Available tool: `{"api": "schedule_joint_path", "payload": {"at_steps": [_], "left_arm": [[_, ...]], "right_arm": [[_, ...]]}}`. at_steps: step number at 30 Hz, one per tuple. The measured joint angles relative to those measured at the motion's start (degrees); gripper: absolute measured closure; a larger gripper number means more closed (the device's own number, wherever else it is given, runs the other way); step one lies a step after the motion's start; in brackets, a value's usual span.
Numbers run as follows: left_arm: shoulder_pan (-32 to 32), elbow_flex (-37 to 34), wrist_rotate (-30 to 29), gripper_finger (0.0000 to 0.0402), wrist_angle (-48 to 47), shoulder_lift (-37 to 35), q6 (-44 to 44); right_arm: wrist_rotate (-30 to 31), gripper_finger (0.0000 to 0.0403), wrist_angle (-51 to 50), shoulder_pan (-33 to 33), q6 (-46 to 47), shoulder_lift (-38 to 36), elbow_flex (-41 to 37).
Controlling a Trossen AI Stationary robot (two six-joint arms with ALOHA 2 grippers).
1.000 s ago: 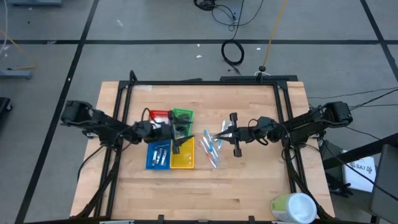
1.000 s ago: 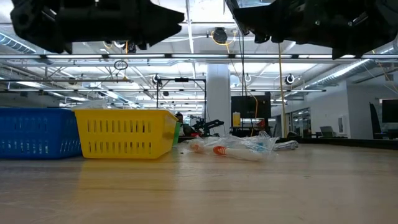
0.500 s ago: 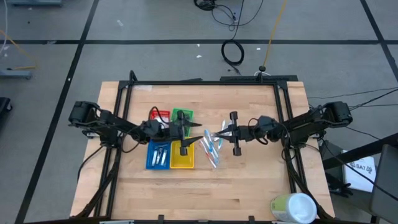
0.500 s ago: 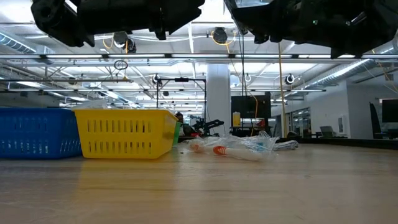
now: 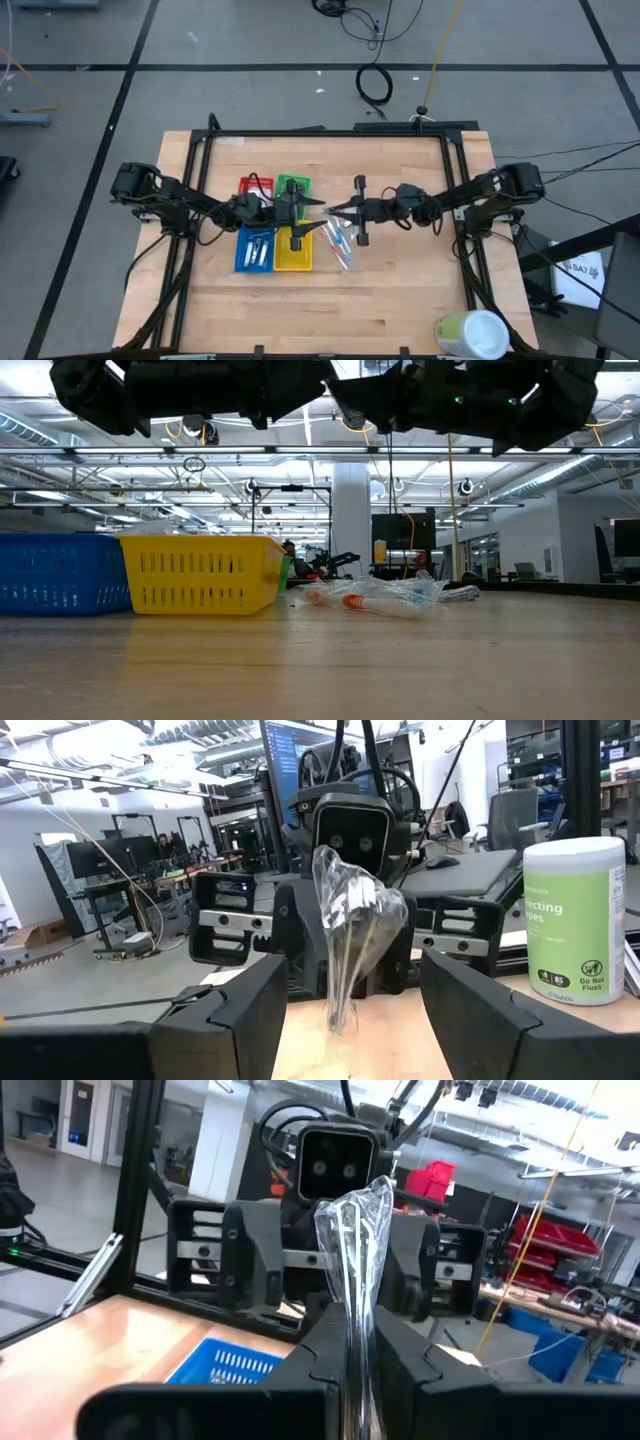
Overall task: Pick & Place Travel size toiletries
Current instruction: Put the silver nail cutter into the blue bin
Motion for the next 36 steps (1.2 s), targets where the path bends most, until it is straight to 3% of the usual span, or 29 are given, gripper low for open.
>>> {"api": "schedule_joint_path", "payload": {"at_steps": [16, 36], "left_arm": [[0.0, 0.0, 0.0, 0.0212, 0.5, 0.0, 1.2], [0.0, 0.0, 0.0, 0.0299, 1.1, 0.0, 5.9]], "right_arm": [[-0.1, 0.0388, -1.2, 0.0, -0.5, 2.0, 2.0], [-0.1, 0.0386, -2.1, 0.0, -0.5, 2.0, 2.0]]}}
